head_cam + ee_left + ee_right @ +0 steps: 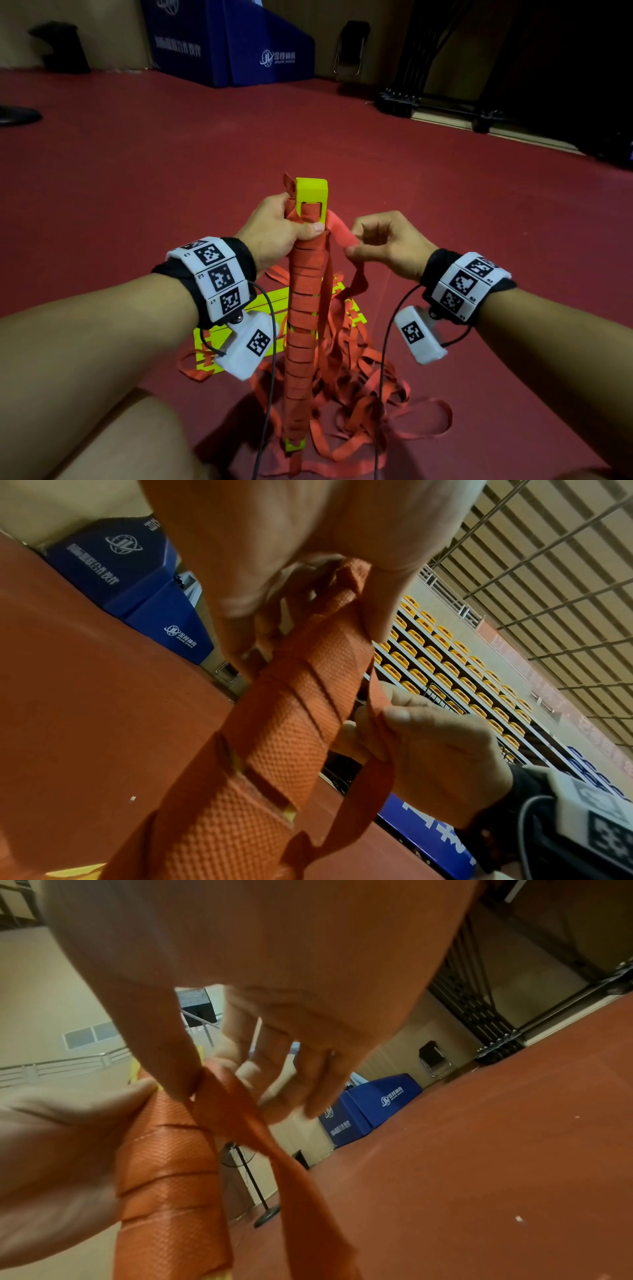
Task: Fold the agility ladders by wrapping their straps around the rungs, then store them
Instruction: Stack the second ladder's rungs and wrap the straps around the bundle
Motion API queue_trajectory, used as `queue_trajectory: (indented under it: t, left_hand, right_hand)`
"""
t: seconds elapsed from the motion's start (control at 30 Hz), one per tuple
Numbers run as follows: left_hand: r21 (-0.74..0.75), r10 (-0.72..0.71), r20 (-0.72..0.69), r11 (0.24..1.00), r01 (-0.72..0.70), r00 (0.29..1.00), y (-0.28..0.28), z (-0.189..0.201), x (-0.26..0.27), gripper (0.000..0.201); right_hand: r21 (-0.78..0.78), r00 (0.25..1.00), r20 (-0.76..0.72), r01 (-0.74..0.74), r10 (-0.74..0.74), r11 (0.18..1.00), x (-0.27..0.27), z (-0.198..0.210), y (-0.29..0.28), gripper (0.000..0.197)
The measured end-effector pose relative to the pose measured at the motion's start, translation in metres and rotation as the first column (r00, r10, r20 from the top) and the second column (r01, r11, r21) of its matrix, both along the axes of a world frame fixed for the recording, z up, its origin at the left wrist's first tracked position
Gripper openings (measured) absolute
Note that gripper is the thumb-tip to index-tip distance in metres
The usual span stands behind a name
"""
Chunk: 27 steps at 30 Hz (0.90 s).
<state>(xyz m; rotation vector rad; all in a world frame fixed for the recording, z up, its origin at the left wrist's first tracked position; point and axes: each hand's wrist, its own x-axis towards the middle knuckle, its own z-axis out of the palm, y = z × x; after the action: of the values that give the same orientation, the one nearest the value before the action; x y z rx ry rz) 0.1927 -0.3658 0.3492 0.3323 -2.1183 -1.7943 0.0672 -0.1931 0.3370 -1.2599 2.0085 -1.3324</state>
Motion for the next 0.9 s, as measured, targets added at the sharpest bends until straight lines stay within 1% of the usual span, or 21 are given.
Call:
queue_trajectory:
  t: [0.07,0.17,0.3,0.37,0.43,0.5,0.53,0.57,0.6,0.67,0.73,0.77,0.8,0.87,0.9]
  left_hand:
    - [0.004,0.004,-0.003,1.0,-0.004,1.0,0.0,0.001,0.0,0.028]
    - [0.0,0.003,0.001,1.0,-0.003,1.0,0.0,0.001,-0.001,0.028]
    - [-0.007,-0.012,0.0,1.0,0.012,1.0,0.003,0.001,0.0,0.026]
    - [0.003,-0.018,0.004,1.0,0.018,1.0,0.002,-0.002,-0.002,0.025]
    - [-0.005,-0.017,0.009,1.0,0.017,1.0,0.001,-0.003,-0.004,0.025]
    - [-0.013,-0.009,0.008,1.0,0.009,1.0,0.0,-0.004,-0.005,0.024]
    - [-0.013,-0.005,0.008,1.0,0.005,1.0,0.0,-0.004,-0.005,0.024]
    - [-0.015,-0.003,0.006,1.0,0.003,1.0,-0.001,-0.005,-0.005,0.024]
    - [-0.016,0.0,0.006,1.0,0.0,1.0,-0.002,-0.005,-0.006,0.024]
    - [-0.016,0.001,0.005,1.0,-0.001,1.0,-0.003,-0.005,-0.006,0.024]
    - [-0.014,0.002,0.006,1.0,-0.002,1.0,-0.004,-0.005,-0.005,0.024]
    - [-0.015,0.003,0.006,1.0,-0.003,1.0,-0.004,-0.005,-0.005,0.024]
    - [-0.014,0.003,0.003,1.0,-0.003,1.0,-0.004,-0.005,-0.005,0.024]
    - [-0.014,-0.004,-0.004,1.0,0.004,1.0,-0.004,-0.005,-0.004,0.023]
    - [-0.014,-0.005,-0.005,1.0,0.005,1.0,-0.004,-0.006,-0.005,0.023]
  right_hand:
    - [-0.008,0.997,-0.049,0.067,-0.067,0.998,0.0,-0.001,0.001,0.015]
    - [-0.01,0.974,-0.155,0.167,-0.166,0.986,-0.001,-0.004,0.0,0.019]
    - [0.033,0.961,-0.126,0.251,-0.246,0.967,-0.001,-0.009,-0.006,0.026]
    - [0.056,0.948,-0.166,0.283,-0.27,0.958,0.0,-0.009,-0.009,0.026]
    - [0.055,0.945,-0.194,0.28,-0.265,0.958,0.001,-0.008,-0.011,0.022]
    - [0.039,0.958,-0.136,0.259,-0.251,0.965,0.001,-0.008,-0.013,0.024]
    - [0.027,0.966,-0.077,0.25,-0.247,0.968,0.002,-0.009,-0.013,0.022]
    - [0.017,0.97,-0.029,0.242,-0.241,0.97,0.003,-0.009,-0.012,0.016]
    - [0.011,0.971,-0.006,0.237,-0.237,0.971,0.005,-0.008,-0.011,0.015]
    - [0.011,0.973,-0.043,0.227,-0.227,0.974,0.005,-0.008,-0.008,0.033]
    - [0.04,0.977,-0.084,0.202,-0.199,0.979,0.005,-0.007,-0.005,0.041]
    - [0.06,0.981,-0.062,0.188,-0.185,0.98,0.004,-0.009,-0.004,0.039]
    - [0.081,0.984,0.01,0.177,-0.179,0.981,0.003,-0.01,-0.004,0.034]
    - [0.142,0.965,0.199,0.144,-0.171,0.979,0.006,-0.012,-0.004,0.014]
    - [0.182,0.949,0.26,0.131,-0.176,0.974,0.008,-0.013,-0.003,0.007]
